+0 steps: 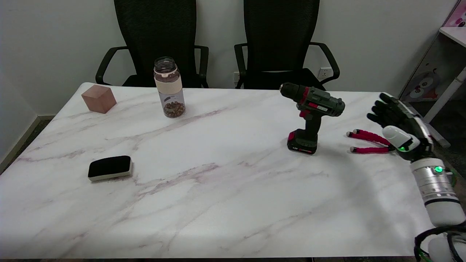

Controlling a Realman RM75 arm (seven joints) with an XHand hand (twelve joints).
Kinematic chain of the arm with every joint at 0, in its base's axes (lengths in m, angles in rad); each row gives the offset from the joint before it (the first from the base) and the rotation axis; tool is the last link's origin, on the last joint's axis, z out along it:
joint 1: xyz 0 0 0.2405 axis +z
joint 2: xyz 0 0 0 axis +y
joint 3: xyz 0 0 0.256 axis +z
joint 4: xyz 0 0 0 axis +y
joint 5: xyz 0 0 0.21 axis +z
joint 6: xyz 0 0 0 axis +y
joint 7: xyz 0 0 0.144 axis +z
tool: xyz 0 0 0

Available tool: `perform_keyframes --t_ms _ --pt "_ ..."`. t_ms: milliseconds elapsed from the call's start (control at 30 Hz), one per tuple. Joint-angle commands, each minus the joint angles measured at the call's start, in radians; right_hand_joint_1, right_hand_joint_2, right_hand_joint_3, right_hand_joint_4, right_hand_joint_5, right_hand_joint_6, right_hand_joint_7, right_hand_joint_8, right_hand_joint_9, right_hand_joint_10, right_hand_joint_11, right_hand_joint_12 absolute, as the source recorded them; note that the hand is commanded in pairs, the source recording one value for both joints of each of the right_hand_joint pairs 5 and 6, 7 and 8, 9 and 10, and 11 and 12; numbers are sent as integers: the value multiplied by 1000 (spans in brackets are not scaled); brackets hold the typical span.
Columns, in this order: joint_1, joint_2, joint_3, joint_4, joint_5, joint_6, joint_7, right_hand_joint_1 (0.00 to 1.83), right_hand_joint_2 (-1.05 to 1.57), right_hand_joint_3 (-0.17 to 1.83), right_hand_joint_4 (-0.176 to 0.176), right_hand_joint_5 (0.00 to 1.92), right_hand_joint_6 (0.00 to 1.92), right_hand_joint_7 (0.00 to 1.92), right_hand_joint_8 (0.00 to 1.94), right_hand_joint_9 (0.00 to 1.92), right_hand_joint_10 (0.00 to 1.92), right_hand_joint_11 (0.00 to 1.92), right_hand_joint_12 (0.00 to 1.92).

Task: Pick up the power screwdriver.

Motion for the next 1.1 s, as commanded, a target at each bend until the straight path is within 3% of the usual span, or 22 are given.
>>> perform_keyframes --t_ms 33,167,367,1100 --pt "316 -164 -113 158 -166 -252 48 896 -333 735 105 303 303 303 303 319 319 356 356" --pt "409 -205 -186 239 -212 -249 136 895 -341 686 128 318 318 318 318 313 313 320 320" --pt "470 -223 -253 256 -237 -284 150 894 -336 654 130 321 321 321 321 324 324 333 333" --pt "487 -250 -277 251 -248 -292 152 890 -349 637 153 357 357 357 357 339 339 353 353"
